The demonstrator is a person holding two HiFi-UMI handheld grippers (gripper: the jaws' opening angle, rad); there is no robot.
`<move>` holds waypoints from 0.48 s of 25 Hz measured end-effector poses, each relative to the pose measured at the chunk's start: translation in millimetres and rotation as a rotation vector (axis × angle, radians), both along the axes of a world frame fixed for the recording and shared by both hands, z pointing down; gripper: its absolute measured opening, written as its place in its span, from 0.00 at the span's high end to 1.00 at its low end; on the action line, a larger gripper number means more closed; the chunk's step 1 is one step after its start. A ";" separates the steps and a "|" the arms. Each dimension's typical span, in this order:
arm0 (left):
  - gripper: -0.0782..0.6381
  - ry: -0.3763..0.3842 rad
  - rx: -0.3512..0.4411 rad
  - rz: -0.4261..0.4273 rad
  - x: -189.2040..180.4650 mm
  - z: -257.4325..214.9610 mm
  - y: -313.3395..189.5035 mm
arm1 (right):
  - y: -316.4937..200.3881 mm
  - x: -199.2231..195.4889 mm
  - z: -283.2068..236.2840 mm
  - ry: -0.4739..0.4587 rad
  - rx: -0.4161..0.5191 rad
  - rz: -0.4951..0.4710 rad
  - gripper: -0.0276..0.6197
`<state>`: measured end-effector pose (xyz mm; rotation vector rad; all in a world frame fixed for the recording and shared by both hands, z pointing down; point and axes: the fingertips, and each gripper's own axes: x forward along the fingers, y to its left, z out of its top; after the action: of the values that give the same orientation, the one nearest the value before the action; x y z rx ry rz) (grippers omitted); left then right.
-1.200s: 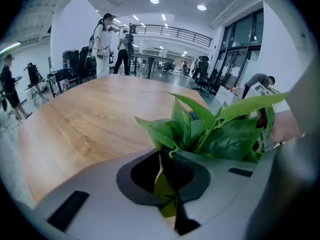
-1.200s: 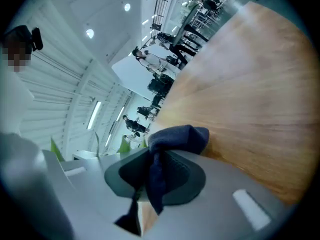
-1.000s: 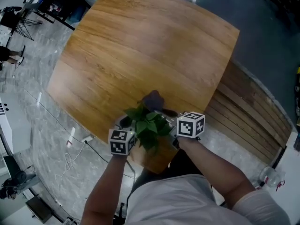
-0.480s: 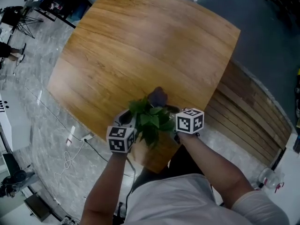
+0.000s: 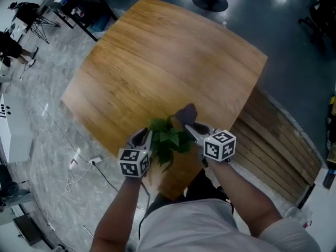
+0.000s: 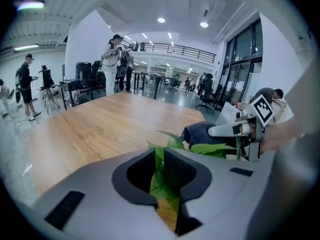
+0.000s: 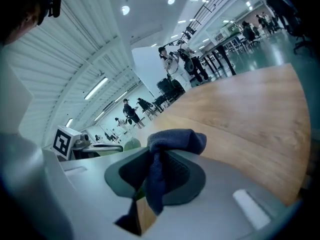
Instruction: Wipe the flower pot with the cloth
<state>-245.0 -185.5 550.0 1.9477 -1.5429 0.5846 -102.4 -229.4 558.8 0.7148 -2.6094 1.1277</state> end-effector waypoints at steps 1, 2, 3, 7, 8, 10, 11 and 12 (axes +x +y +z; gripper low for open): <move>0.83 0.001 0.016 -0.007 -1.4 -7.1 1.2 | 0.1 0.7 -8.5 0.006 0.024 -0.007 0.86; 0.83 0.004 0.034 -0.015 -2.7 -15.0 2.4 | 0.5 1.4 -17.9 0.011 0.051 -0.014 0.86; 0.83 0.007 0.052 -0.026 -3.9 -24.1 3.6 | 1.1 2.1 -28.4 0.016 0.080 -0.023 0.86; 0.83 0.051 0.158 -0.119 -7.3 -73.7 6.3 | 1.6 5.4 -81.7 0.021 0.223 -0.077 0.86; 0.83 0.060 0.183 -0.141 -5.9 -89.0 11.1 | 6.5 8.2 -96.8 0.018 0.249 -0.086 0.86; 0.83 0.068 0.229 -0.178 -1.0 -121.2 27.6 | 23.4 15.4 -128.8 0.006 0.286 -0.101 0.86; 0.83 0.070 0.255 -0.196 0.8 -137.4 36.8 | 32.1 18.0 -144.7 -0.003 0.307 -0.112 0.86; 0.83 0.072 0.284 -0.214 1.7 -153.0 45.1 | 39.3 19.6 -159.3 -0.017 0.328 -0.124 0.86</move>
<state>-243.3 -140.4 397.0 1.9442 -1.8395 0.2119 -82.8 -190.1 399.5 0.5921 -2.8417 0.6812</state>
